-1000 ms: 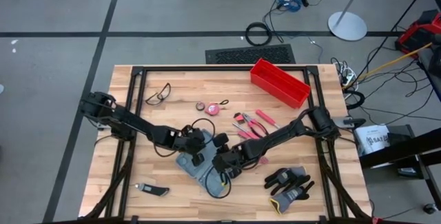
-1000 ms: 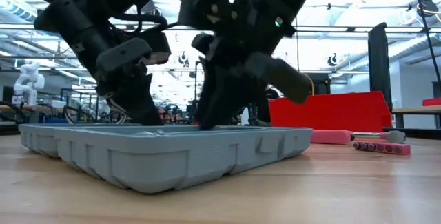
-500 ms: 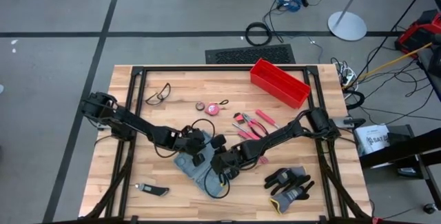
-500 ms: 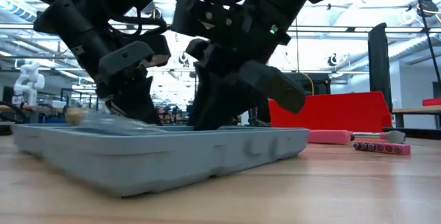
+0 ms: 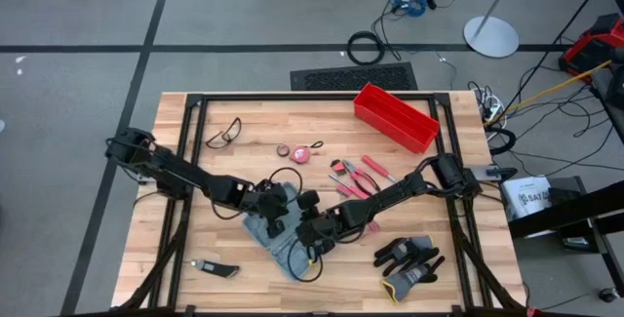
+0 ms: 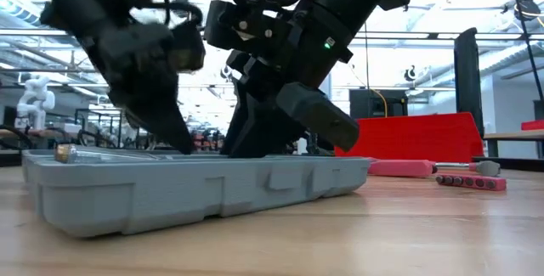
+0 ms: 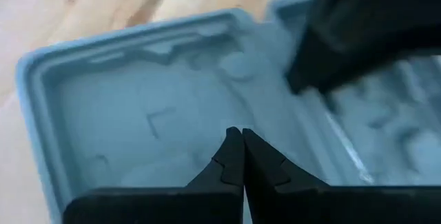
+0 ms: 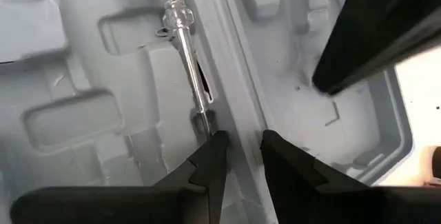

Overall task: Prefit tool cases
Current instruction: Remove the voltage tester from the toolbox

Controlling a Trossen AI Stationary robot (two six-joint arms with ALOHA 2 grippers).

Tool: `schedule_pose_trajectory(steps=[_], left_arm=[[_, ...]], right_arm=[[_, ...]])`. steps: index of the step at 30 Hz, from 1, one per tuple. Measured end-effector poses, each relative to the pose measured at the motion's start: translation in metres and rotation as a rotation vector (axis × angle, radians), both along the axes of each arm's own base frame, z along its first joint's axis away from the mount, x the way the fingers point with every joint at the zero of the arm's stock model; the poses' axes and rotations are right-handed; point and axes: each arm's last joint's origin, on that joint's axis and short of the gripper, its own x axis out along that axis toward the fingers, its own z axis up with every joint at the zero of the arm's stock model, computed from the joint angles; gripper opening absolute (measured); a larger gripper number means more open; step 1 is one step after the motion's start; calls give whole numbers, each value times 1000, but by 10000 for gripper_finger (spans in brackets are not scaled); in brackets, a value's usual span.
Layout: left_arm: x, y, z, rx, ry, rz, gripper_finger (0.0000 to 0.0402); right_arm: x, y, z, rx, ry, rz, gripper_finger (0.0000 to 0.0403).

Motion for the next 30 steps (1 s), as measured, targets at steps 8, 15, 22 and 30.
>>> schedule_pose_trajectory(steps=[8,15,22,30], left_arm=[[-23,-8,35,-166,3,-176,1],[-31,-15,31,-149,71,-186,1],[-36,-8,18,-4,170,-48,1],[-24,-13,-14,25,247,-43,1]], right_arm=[[3,-2,-12,-1,14,-32,89],[0,-5,0,-55,-30,-80,89],[1,-2,25,-35,-118,-62,89],[11,13,29,145,-230,50,89]])
